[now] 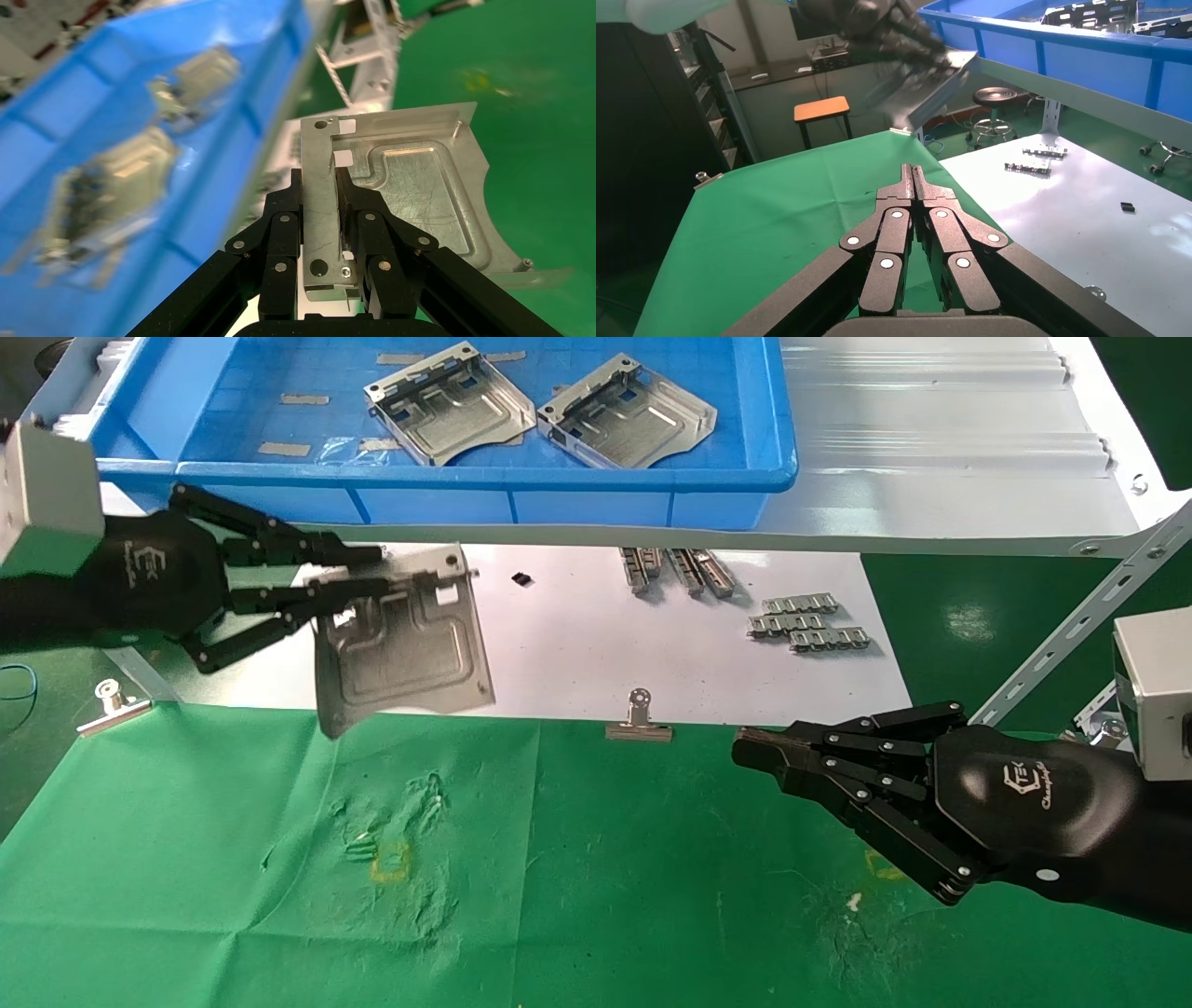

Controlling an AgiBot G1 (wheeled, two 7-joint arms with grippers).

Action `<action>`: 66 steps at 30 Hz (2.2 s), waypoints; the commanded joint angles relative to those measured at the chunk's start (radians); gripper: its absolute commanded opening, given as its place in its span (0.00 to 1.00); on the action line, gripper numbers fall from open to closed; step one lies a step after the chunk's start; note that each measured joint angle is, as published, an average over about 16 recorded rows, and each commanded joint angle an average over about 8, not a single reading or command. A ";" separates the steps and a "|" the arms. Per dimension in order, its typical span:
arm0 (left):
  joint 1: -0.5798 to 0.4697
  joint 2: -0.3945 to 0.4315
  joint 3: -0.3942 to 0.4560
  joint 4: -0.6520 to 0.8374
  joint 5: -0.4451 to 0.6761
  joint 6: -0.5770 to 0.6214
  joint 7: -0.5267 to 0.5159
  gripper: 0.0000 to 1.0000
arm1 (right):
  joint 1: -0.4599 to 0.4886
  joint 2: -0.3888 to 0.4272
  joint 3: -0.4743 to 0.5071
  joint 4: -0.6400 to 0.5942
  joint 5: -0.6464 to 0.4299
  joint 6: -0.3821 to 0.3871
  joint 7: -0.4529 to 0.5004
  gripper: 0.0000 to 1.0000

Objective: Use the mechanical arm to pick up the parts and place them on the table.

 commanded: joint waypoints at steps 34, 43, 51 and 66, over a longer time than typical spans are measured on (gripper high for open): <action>0.109 0.067 0.341 0.205 0.036 -0.050 0.393 0.00 | 0.000 0.000 0.000 0.000 0.000 0.000 0.000 0.00; 0.107 0.112 0.344 0.306 0.041 -0.066 0.468 0.54 | 0.000 0.000 0.000 0.000 0.000 0.000 0.000 0.00; 0.102 0.135 0.345 0.368 0.044 -0.075 0.522 1.00 | 0.000 0.000 0.000 0.000 0.000 0.000 0.000 0.00; 0.094 0.122 0.307 0.382 -0.034 -0.004 0.490 1.00 | 0.000 0.000 0.000 0.000 0.000 0.000 0.000 0.10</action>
